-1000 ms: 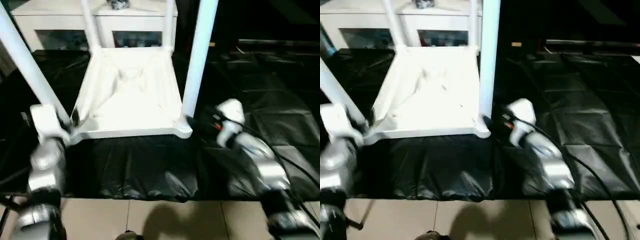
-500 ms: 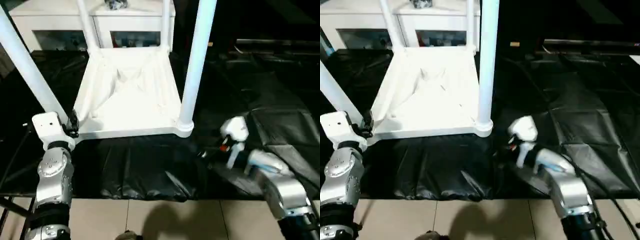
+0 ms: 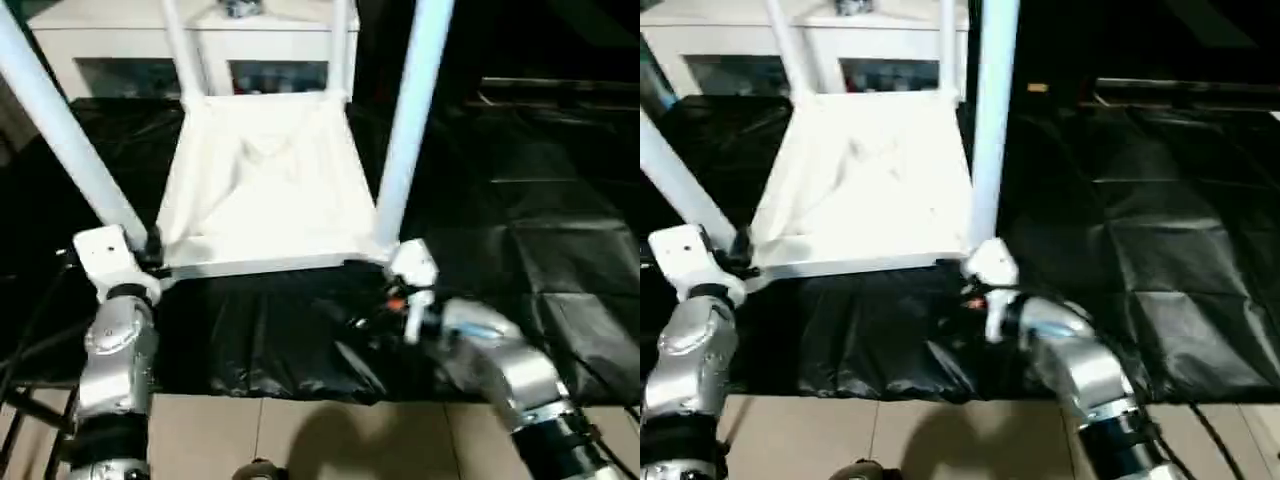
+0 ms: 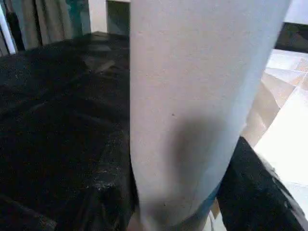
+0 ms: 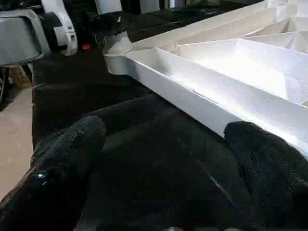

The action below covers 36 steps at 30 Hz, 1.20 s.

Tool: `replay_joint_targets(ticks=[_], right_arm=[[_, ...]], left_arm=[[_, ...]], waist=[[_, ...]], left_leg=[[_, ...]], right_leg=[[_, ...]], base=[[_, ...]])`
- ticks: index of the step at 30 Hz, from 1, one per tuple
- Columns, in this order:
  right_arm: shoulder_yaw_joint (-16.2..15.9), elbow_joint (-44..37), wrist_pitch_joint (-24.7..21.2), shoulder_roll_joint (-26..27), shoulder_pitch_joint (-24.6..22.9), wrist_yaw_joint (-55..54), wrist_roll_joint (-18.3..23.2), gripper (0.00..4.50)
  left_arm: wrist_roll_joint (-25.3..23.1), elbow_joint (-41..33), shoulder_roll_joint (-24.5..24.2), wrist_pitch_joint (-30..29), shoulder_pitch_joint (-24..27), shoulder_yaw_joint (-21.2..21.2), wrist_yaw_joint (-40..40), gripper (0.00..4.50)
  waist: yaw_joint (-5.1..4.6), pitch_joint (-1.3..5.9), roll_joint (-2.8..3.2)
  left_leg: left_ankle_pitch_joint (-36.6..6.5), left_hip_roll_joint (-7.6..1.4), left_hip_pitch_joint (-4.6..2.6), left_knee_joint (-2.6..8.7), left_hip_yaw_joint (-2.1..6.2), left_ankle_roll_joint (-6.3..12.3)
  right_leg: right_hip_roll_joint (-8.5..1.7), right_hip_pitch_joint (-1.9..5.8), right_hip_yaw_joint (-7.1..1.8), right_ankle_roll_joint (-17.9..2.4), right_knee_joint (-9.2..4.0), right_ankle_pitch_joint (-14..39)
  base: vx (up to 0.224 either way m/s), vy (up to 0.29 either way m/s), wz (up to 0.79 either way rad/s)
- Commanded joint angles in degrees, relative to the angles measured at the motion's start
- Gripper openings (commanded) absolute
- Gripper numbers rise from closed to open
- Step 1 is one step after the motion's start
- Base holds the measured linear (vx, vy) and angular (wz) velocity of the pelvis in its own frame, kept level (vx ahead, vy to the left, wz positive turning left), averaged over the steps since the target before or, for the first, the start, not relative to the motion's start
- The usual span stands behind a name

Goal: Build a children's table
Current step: Flip table

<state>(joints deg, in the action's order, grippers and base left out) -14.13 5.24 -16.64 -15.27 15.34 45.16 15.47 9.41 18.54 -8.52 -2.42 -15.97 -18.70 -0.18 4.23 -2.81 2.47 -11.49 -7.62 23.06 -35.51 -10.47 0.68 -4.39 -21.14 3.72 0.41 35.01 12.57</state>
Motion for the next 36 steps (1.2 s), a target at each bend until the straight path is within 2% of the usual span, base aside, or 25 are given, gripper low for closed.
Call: replay_joint_targets(ticks=[1,2,3,4,6,8,9,10,11,13,15,16,19,21,23,24,25,26,27,31,32,36], right_arm=[[-0.3,-1.5,-1.1,0.2,-0.4,-0.2,0.1,4.5],[-0.4,-2.2,-1.6,0.3,-0.7,0.1,0.2,4.5],[-0.4,-2.3,-1.7,0.2,-0.8,0.2,0.2,4.5],[-0.6,-3.0,-2.6,-0.1,-1.2,0.6,0.4,4.5],[-0.4,-3.5,-3.8,-0.4,-1.5,0.7,0.9,4.5],[0.2,-4.4,-5.3,-1.1,-2.1,0.6,1.8,4.5],[0.3,-4.5,-5.4,-1.1,-2.2,0.5,1.8,4.5],[1.0,-5.2,-6.1,-1.5,-2.9,-0.1,2.1,4.5],[1.3,-5.4,-6.2,-1.6,-3.2,-0.4,2.0,4.5],[2.2,-5.4,-5.9,-1.2,-3.6,-1.5,1.7,4.5],[3.3,-5.1,-5.5,-0.3,-3.8,-3.1,1.7,4.5],[4.0,-5.5,-5.7,0.6,-4.1,-4.1,2.2,4.5],[4.7,-5.8,-5.1,1.5,-4.4,-4.6,2.9,4.5],[7.0,-6.0,-5.5,3.8,-4.9,-8.0,4.5,4.5],[8.5,-5.9,-6.2,5.2,-5.0,-10.4,5.2,4.5],[10.1,-6.2,-7.6,6.9,-5.3,-12.6,6.6,4.5],[10.2,-6.3,-7.8,7.1,-5.4,-12.9,6.7,4.5],[10.5,-6.6,-8.2,7.5,-5.5,-13.3,6.9,4.5],[10.4,-7.4,-8.6,8.0,-6.0,-13.3,7.0,4.5],[11.0,-8.2,-8.6,9.6,-6.7,-13.9,8.9,4.5],[12.3,-8.3,-8.4,11.3,-6.6,-15.3,10.5,4.5],[15.3,-7.5,-8.1,14.3,-5.6,-18.0,13.0,4.5]], left_arm=[[10.6,-3.9,5.3,-5.8,0.7,-0.7,-0.2,2.04],[15.6,-6.5,8.4,-10.0,0.9,-2.0,0.6,2.04],[16.7,-7.0,9.0,-10.9,0.9,-2.3,0.8,2.04],[21.2,-8.9,11.6,-14.5,0.8,-3.4,1.5,2.04],[22.6,-9.8,12.6,-16.1,1.0,-3.4,1.5,2.06],[23.4,-11.4,13.7,-18.5,1.6,-2.0,0.5,2.08],[23.4,-11.7,13.8,-18.8,1.7,-1.8,0.3,2.08],[22.6,-13.2,14.2,-20.4,2.4,0.2,-1.0,2.08],[22.0,-14.4,14.3,-21.6,2.9,0.9,-1.7,2.08],[20.8,-16.3,14.3,-23.5,3.6,2.1,-2.8,2.05],[19.8,-17.8,14.1,-24.3,4.3,3.8,-3.7,2.05],[20.0,-19.1,13.7,-25.1,5.0,5.1,-3.6,2.04],[20.4,-20.0,13.8,-25.5,5.5,5.6,-3.1,2.04],[21.4,-21.7,14.2,-26.3,6.5,6.2,-1.9,2.04],[21.6,-22.6,14.4,-26.8,7.1,6.3,-1.7,2.04],[21.4,-23.6,15.0,-27.3,7.6,6.1,-1.3,2.04],[21.4,-23.8,15.1,-27.4,7.6,6.1,-1.2,2.04],[21.3,-24.2,15.4,-27.5,7.8,6.0,-1.0,2.04],[21.1,-24.9,15.7,-27.9,8.1,5.8,-0.6,2.04],[20.7,-26.5,15.9,-28.5,9.3,6.4,-0.4,2.04],[20.7,-27.6,16.0,-28.8,10.1,6.9,-0.3,2.04],[20.4,-28.7,15.9,-29.3,11.0,7.3,-0.1,2.04]], waist=[[-0.3,3.08,-0.25],[-0.31,3.1,-0.35],[-0.24,3.02,-0.53],[0.07,3.05,-0.8],[0.79,2.98,-0.93],[1.06,2.91,-0.84],[1.18,2.84,-0.62],[1.17,2.73,-0.51],[1.03,2.64,-0.48],[0.81,2.73,-0.55],[0.6,2.74,-0.78],[0.41,2.77,-1.04],[0.18,3.0,-1.28],[0.24,2.85,-1.68],[0.36,2.91,-1.57],[0.36,2.56,-1.57],[0.22,2.42,-1.57],[0.12,2.4,-1.53],[0.0,1.99,-1.59],[-0.32,1.32,-1.63],[-0.69,1.1,-1.71],[-1.12,0.78,-1.84]], left_leg=[[-15.0,-6.48,-1.86,5.97,3.06,-1.17],[-14.8,-6.63,-1.87,5.99,3.01,-1.37],[-14.1,-6.69,-1.76,5.91,2.95,-1.01],[-13.0,-6.51,-1.8,5.63,2.67,-0.04],[-11.7,-6.27,-1.83,5.24,2.16,1.41],[-11.5,-6.25,-1.77,5.21,1.96,2.0],[-12.4,-6.38,-1.8,5.39,2.06,1.66],[-14.0,-6.52,-2.13,5.67,2.08,0.77],[-15.6,-6.66,-2.21,6.02,2.21,-0.42],[-16.8,-6.67,-2.28,6.3,2.39,-2.07],[-16.6,-6.57,-2.05,6.47,2.53,-2.6],[-15.9,-6.53,-1.85,6.43,2.51,-2.33],[-12.9,-6.33,-1.73,5.98,2.3,-0.81],[-9.5,-6.21,-1.41,5.73,2.03,1.46],[-7.5,-6.2,-1.49,5.47,1.95,2.76],[-7.3,-6.22,-1.5,5.59,1.9,3.2],[-7.7,-6.18,-1.45,5.7,1.95,3.44],[-7.9,-6.23,-1.51,5.76,1.98,3.42],[-8.7,-6.25,-1.54,5.93,1.99,3.17],[-12.1,-6.35,-1.48,6.49,2.18,1.4],[-12.8,-6.36,-1.49,6.68,2.25,0.63],[-12.0,-6.3,-1.58,6.77,2.23,0.57]], right_leg=[[-5.69,1.06,-3.64,-13.0,-3.66,4.1],[-5.78,1.17,-3.64,-13.3,-3.53,3.8],[-5.74,1.22,-3.62,-13.6,-3.57,3.4],[-5.89,1.19,-3.67,-13.9,-3.67,3.7],[-6.03,1.06,-3.8,-13.8,-4.01,5.8],[-6.0,0.87,-3.73,-13.3,-4.25,8.5],[-5.79,0.77,-3.65,-12.3,-4.44,11.0],[-5.52,0.36,-3.7,-11.3,-4.77,13.0],[-5.32,0.3,-3.69,-10.3,-4.9,13.9],[-5.25,0.31,-3.7,-9.0,-4.86,13.3],[-5.35,0.56,-3.67,-8.4,-4.81,11.8],[-5.47,0.71,-3.7,-8.4,-4.71,10.7],[-5.55,0.94,-3.69,-8.9,-4.52,7.8],[-5.76,1.05,-3.74,-10.0,-4.4,5.6],[-5.61,1.01,-3.63,-10.8,-4.16,4.4],[-5.48,0.8,-3.61,-11.1,-4.25,4.6],[-5.37,0.8,-3.6,-11.2,-4.22,5.3],[-5.32,0.77,-3.57,-11.2,-4.26,5.8],[-5.17,0.58,-3.54,-10.9,-4.48,6.8],[-5.21,0.49,-3.67,-9.8,-4.82,9.7],[-5.27,0.45,-3.74,-9.8,-4.87,9.8],[-5.2,0.44,-3.72,-9.9,-4.87,8.2]], base=[[0.0,0.0,0.0],[0.0,0.0,0.0],[0.0,0.0,0.0],[0.0,0.0,0.0],[0.0,0.0,0.0],[0.0,0.0,0.0],[0.0,0.0,0.0],[0.0,0.0,0.0],[0.0,0.0,0.0],[0.0,0.0,0.0],[0.0,0.0,0.0],[0.0,0.0,0.0],[0.0,0.0,0.0],[0.0,0.0,0.0],[0.0,0.0,0.0],[0.0,0.0,0.0],[0.0,0.0,0.0],[0.0,0.0,0.0],[0.0,0.0,0.0],[0.0,0.0,0.0],[0.0,0.0,0.0],[0.0,0.0,0.0]])
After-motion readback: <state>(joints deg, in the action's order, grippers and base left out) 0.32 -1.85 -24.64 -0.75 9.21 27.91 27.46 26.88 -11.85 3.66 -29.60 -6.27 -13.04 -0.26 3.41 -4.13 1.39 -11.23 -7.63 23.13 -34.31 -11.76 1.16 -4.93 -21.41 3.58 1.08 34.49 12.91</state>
